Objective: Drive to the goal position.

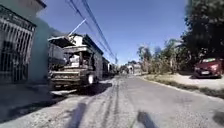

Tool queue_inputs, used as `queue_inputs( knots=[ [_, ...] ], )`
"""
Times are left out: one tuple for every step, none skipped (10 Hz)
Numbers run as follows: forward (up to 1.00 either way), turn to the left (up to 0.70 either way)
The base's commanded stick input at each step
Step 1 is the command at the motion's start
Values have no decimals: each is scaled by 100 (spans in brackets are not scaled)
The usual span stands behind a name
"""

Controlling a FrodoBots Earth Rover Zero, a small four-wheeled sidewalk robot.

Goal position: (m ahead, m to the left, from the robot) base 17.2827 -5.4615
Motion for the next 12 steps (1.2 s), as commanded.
queue_inputs(
  knots=[
    [70,-23],
    [70,0],
    [70,0],
    [70,0],
    [70,0],
    [70,0],
    [70,0],
    [70,0],
    [70,0],
    [70,0],
    [70,0],
    [70,0]
  ],
)
